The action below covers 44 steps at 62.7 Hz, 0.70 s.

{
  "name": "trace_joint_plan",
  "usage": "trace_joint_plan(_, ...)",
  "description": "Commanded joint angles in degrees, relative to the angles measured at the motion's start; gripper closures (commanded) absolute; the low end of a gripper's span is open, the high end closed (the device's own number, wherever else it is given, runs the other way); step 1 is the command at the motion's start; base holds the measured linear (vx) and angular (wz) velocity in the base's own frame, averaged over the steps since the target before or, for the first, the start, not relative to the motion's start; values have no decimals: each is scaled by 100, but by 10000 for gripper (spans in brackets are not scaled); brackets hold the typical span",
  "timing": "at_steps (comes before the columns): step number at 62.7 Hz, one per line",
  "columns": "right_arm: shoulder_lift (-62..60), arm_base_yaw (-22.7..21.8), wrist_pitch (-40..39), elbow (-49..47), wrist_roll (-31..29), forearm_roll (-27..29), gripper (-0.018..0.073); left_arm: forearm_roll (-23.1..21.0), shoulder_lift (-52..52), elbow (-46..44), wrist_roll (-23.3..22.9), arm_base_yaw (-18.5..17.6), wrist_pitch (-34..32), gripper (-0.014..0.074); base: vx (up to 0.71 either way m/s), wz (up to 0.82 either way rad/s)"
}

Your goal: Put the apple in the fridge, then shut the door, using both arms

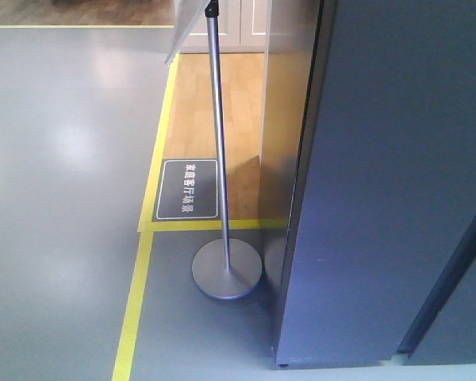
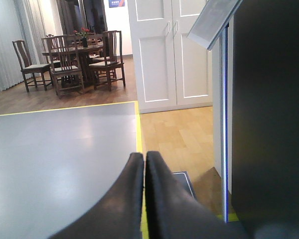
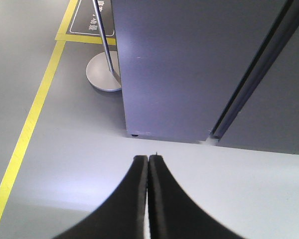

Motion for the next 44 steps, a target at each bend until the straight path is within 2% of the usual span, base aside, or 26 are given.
trace_joint_plan(1, 79, 7, -339, -126, -17, 4, 563, -43, -101, 158, -54, 15, -488, 603, 0, 0)
trace_joint_plan(20, 79, 7, -345, -126, -17, 4, 563, -94, -101, 158, -60, 15, -1059, 603, 0, 0)
trace_joint_plan(44, 79, 7, -345, -126, -24, 3, 563, -240, -82, 158, -178, 15, -1055, 603, 0, 0)
